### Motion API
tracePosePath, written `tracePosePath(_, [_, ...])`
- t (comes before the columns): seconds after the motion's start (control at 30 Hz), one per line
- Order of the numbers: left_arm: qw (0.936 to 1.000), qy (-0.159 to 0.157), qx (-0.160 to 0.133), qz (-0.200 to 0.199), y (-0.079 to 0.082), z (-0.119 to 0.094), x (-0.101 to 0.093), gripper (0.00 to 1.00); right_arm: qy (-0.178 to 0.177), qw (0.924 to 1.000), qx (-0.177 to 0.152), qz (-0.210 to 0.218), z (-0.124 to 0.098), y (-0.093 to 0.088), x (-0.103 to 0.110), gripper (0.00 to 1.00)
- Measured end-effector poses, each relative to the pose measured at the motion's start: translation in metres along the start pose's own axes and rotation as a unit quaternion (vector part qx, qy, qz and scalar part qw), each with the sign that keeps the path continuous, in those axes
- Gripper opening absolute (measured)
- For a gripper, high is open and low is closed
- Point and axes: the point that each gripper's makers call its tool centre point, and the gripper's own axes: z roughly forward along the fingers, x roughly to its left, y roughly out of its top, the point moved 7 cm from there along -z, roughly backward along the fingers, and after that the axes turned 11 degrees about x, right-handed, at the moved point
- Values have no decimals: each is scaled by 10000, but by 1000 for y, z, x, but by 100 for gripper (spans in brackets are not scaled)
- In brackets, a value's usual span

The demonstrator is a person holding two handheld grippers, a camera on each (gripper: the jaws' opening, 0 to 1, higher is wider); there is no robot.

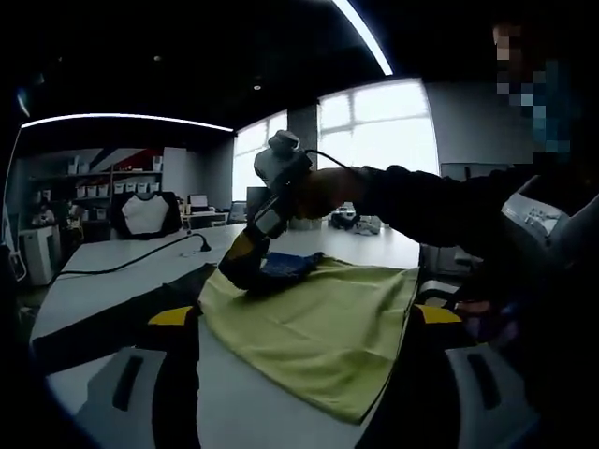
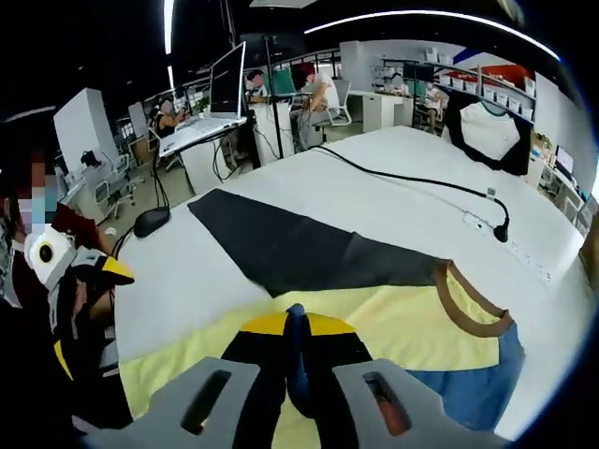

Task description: Fold the garment on the visible template until the final outline fits inside the template.

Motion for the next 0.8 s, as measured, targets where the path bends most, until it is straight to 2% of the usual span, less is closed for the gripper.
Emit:
tracePosePath(0.1, [10000, -7, 11, -13, 0, -1, 2, 98, 179, 9998, 100, 60, 10, -6, 6, 3])
tracePosePath(0.23, [10000, -12, 24, -25, -1, 0, 1, 98, 205, 9995, 231, -56, 18, -10, 12, 4])
tracePosePath(0.8, [9999, -61, 63, -98, -3, 5, -3, 98, 566, 9977, 373, -76, 29, -16, 32, 7])
